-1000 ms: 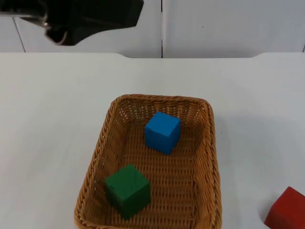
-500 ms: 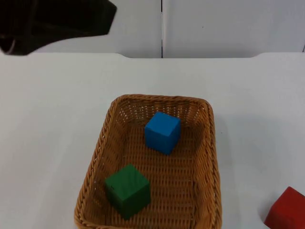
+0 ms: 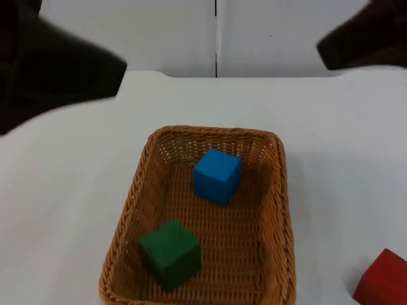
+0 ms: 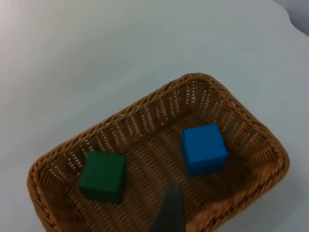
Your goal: Pick up one cube with each hand and place exactly two cubes into the same basket, leaving the remaining cube outside.
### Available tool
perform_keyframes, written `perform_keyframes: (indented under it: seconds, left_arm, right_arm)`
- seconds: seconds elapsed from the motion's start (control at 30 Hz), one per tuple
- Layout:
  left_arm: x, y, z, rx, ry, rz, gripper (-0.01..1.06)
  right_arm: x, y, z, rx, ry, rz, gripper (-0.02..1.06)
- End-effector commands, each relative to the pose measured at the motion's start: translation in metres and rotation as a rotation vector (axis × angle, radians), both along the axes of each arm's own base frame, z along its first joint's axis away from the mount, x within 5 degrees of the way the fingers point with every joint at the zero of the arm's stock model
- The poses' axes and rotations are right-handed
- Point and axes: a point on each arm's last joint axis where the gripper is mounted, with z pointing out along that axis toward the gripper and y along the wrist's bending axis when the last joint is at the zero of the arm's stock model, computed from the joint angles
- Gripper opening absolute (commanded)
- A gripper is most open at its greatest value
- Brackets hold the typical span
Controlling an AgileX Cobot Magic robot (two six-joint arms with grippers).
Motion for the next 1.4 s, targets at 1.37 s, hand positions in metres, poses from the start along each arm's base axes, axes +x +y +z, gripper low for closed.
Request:
perform_keyframes:
  seconds: [1.37]
  left_arm:
    - [-0.143, 0.106, -0.017, -0.086, -0.086, 0.066, 0.9]
  right_arm:
    - [-0.152, -0.102, 0.012, 0.269, -0.189, -0.038, 0.69]
